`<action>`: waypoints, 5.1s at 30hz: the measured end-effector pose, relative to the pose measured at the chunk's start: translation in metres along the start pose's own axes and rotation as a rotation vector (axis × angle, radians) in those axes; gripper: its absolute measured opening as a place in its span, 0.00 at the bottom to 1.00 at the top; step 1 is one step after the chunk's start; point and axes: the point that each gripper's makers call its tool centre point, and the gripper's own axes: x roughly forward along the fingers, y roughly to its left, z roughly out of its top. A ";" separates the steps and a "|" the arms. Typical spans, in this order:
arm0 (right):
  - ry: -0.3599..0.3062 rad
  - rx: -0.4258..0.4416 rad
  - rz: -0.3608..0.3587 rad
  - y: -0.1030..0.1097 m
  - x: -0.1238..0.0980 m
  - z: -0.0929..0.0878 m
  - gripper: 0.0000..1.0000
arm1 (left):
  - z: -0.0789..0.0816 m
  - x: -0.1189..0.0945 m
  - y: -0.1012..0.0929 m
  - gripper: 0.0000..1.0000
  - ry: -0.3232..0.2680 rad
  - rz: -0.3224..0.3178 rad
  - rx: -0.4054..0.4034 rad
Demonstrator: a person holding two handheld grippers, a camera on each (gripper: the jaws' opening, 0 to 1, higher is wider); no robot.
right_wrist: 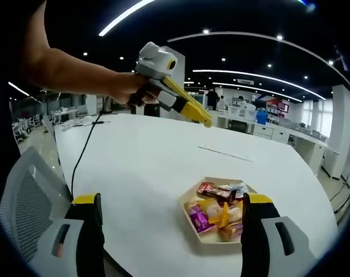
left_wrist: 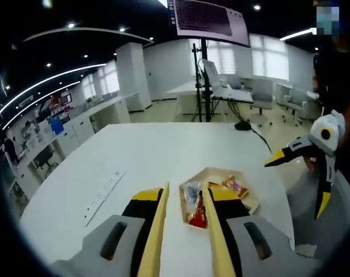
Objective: Place the target food into the container with the food tongs after gripping and lifting it, then release it inside without dropping or visibly crushing the food.
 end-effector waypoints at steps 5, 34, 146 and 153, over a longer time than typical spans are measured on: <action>-0.003 0.005 -0.004 -0.002 0.000 0.000 0.99 | 0.000 -0.023 -0.002 0.27 -0.030 -0.002 -0.025; -0.043 -0.079 0.141 0.002 0.006 0.060 0.99 | -0.031 -0.154 -0.035 0.27 -0.151 0.090 -0.104; -0.024 -0.207 0.883 0.134 0.019 0.149 0.05 | -0.006 -0.183 -0.136 0.23 -0.279 -0.199 -0.159; -0.030 -0.214 0.861 0.127 0.017 0.149 0.04 | -0.018 -0.193 -0.133 0.23 -0.188 -0.190 -0.119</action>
